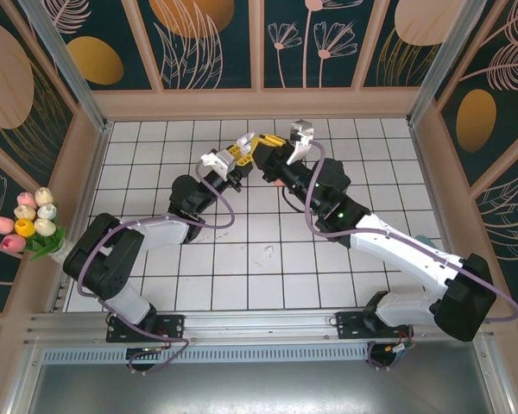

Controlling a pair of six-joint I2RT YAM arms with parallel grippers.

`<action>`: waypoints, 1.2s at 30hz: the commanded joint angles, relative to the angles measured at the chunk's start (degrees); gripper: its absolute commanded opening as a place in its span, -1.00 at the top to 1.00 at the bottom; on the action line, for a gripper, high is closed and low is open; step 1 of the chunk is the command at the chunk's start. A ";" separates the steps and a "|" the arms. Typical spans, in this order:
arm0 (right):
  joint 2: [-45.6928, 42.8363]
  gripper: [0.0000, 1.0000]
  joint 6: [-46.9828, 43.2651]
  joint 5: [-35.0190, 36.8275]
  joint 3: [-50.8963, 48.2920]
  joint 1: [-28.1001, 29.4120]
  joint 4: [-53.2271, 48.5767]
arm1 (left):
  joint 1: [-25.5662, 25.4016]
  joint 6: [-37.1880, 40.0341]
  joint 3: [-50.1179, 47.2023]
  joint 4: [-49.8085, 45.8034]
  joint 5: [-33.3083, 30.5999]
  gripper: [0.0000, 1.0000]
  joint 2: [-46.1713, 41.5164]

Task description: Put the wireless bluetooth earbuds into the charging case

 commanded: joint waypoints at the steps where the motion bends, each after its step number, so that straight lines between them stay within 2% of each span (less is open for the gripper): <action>1: 1.91 0.53 -0.48 -3.38 -0.28 -0.55 6.31 | -0.53 -0.95 1.97 -0.32 -0.21 1.00 -1.80; 36: 11.20 0.55 5.58 -5.23 -1.55 -4.41 14.29 | -0.69 -1.00 1.27 -0.12 0.31 1.00 -4.30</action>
